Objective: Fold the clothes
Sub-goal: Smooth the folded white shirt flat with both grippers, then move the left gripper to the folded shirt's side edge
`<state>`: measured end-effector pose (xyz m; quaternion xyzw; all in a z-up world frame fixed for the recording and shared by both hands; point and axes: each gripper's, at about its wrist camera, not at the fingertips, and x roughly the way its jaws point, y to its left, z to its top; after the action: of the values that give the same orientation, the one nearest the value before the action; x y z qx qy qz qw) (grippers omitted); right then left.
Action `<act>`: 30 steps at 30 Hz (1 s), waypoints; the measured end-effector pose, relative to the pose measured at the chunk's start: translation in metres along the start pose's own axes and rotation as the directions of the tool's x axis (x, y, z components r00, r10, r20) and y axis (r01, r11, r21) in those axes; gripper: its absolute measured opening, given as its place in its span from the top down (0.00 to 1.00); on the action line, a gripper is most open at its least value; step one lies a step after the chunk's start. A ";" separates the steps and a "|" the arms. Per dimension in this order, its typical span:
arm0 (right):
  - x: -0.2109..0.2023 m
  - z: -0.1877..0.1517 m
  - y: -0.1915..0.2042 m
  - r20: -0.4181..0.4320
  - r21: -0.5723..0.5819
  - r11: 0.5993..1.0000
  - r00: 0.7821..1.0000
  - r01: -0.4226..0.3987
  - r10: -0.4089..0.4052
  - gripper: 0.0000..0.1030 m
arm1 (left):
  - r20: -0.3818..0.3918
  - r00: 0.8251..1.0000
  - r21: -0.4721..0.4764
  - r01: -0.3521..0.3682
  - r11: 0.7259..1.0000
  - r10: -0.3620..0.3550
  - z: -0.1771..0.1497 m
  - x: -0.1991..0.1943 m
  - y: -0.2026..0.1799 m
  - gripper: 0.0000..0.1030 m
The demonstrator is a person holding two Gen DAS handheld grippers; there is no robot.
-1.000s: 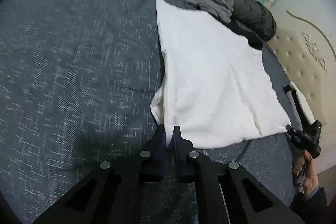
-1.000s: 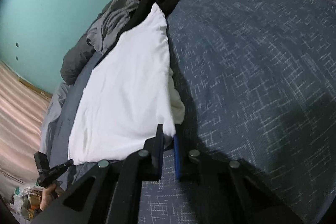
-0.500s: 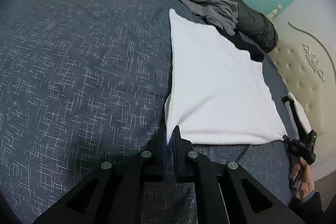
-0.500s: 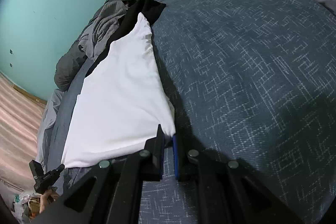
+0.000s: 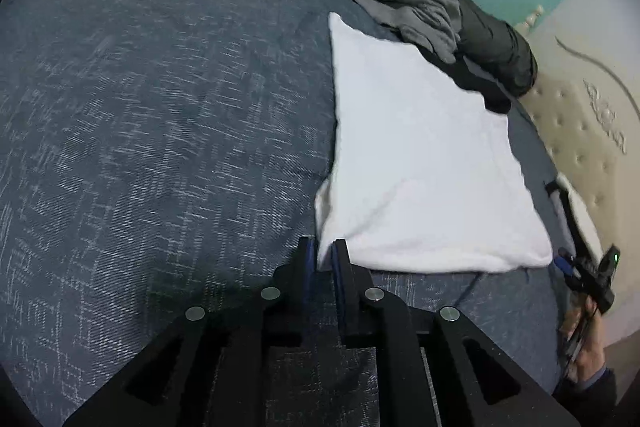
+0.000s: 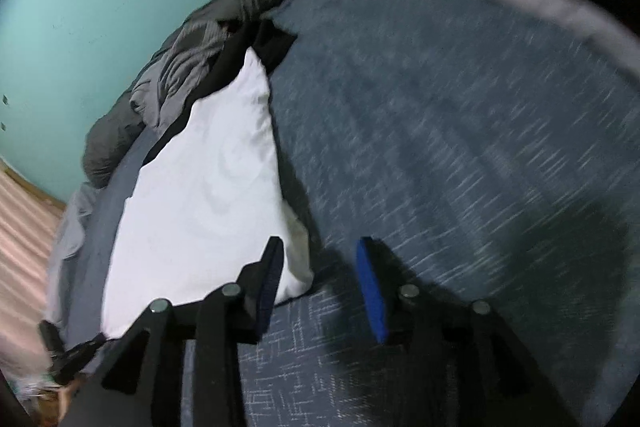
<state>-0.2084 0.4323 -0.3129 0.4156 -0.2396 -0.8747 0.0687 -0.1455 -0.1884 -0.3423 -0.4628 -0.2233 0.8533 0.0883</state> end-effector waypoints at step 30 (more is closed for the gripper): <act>0.117 -0.112 0.230 -0.314 -0.373 0.926 0.947 -0.063 -0.062 0.89 | 0.029 0.996 -0.012 0.079 0.997 -0.079 0.002 -0.018 0.002 0.84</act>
<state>-0.2168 0.1525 -0.3455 0.5308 -0.0521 -0.8252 0.1859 -0.1367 -0.1976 -0.3288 -0.4418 -0.2484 0.8542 0.1158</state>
